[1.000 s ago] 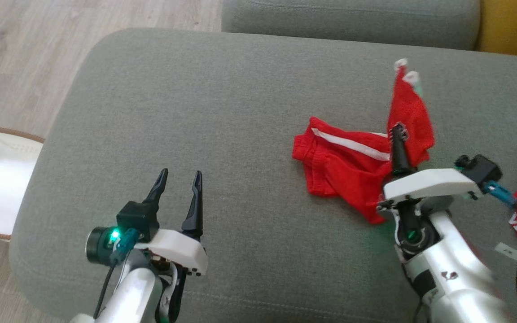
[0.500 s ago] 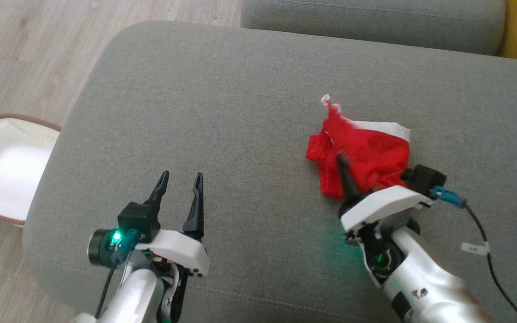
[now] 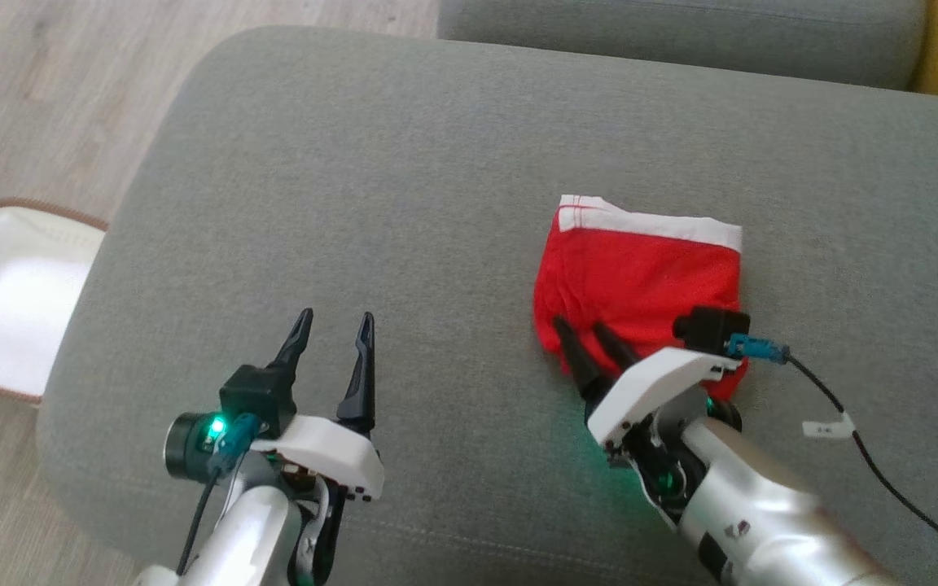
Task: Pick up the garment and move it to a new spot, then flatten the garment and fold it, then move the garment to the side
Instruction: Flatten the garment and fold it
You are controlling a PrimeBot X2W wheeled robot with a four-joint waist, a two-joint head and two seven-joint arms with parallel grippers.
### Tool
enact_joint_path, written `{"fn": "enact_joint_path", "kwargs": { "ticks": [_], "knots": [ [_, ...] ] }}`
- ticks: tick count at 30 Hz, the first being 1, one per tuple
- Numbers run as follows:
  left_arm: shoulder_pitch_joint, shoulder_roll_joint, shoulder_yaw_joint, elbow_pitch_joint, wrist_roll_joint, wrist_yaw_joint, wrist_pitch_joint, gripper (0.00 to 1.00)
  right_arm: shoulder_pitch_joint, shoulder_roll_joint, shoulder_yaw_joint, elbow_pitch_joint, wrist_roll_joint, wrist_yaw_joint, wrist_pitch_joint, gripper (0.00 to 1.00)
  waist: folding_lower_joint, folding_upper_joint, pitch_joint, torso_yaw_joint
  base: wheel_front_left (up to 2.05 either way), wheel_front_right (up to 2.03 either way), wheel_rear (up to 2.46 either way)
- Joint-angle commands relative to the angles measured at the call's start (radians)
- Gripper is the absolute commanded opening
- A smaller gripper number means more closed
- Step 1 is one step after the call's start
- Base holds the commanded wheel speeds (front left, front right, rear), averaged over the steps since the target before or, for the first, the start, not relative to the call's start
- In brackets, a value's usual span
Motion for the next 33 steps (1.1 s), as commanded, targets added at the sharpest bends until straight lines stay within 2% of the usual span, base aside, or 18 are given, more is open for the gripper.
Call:
{"fn": "enact_joint_path", "kwargs": {
  "ticks": [1, 5, 9, 11, 17, 20, 24, 27, 28, 31, 33],
  "knots": [
    [-0.051, 0.004, 0.039, -0.028, -0.006, 0.007, -0.012, 1.0, -0.048, 0.009, 0.014, -0.023, 0.006, 0.007, -0.032, 1.0, 0.0, 0.0, -0.005, -0.015, 0.0, 0.0, 0.0],
    [-0.05, 0.007, 0.049, -0.038, -0.006, 0.007, -0.012, 1.0, -0.089, 0.009, 0.016, 0.007, -0.028, 0.007, -0.098, 1.0, 0.0, 0.0, -0.019, -0.055, 0.0, 0.0, 0.0],
    [-0.044, 0.006, 0.064, -0.057, -0.011, 0.005, -0.012, 1.0, -0.137, -0.018, -0.002, 0.066, -0.157, 0.007, -0.132, 1.0, 0.0, 0.0, -0.036, -0.105, 0.0, 0.0, 0.0],
    [-0.041, 0.004, 0.071, -0.07, -0.011, 0.004, -0.012, 1.0, -0.157, -0.047, -0.046, 0.054, -0.245, 0.007, -0.134, 1.0, 0.0, 0.0, -0.042, -0.13, 0.0, 0.0, 0.0],
    [-0.026, -0.005, 0.121, -0.114, -0.028, 0.002, -0.012, 1.0, -0.06, -0.104, -0.303, -0.112, -0.572, 0.007, -0.135, 1.0, 0.0, 0.0, -0.058, -0.194, 0.0, 0.0, 0.0],
    [-0.009, -0.008, 0.139, -0.126, -0.016, -0.001, -0.012, 1.0, 0.041, -0.081, -0.455, -0.224, -0.744, 0.007, -0.135, 1.0, 0.0, 0.0, -0.065, -0.219, 0.0, 0.0, 0.0],
    [0.012, -0.013, 0.165, -0.151, 0.008, -0.007, -0.012, 1.0, 0.179, -0.025, -0.57, -0.359, -0.907, 0.007, -0.135, 1.0, 0.0, 0.0, -0.072, -0.24, 0.0, 0.0, 0.0],
    [0.028, -0.016, 0.17, -0.168, 0.017, -0.02, -0.012, 1.0, 0.237, -0.007, -0.622, -0.412, -0.952, 0.007, -0.135, 1.0, 0.0, 0.0, -0.075, -0.246, 0.0, 0.0, 0.0],
    [0.048, -0.019, 0.168, -0.179, 0.037, -0.037, -0.012, 1.0, 0.289, 0.003, -0.659, -0.463, -0.984, 0.007, -0.135, 1.0, 0.0, 0.0, -0.077, -0.249, 0.0, 0.0, 0.0],
    [0.07, -0.021, 0.174, -0.181, 0.05, -0.044, -0.012, 1.0, 0.335, 0.007, -0.676, -0.519, -1.001, 0.007, -0.135, 1.0, 0.0, 0.0, -0.079, -0.252, 0.0, 0.0, 0.0],
    [0.09, -0.023, 0.186, -0.182, 0.058, -0.043, -0.012, 1.0, 0.374, 0.008, -0.681, -0.567, -0.969, 0.007, -0.135, 1.0, 0.0, 0.0, -0.079, -0.255, 0.0, 0.0, 0.0]
  ]
}}
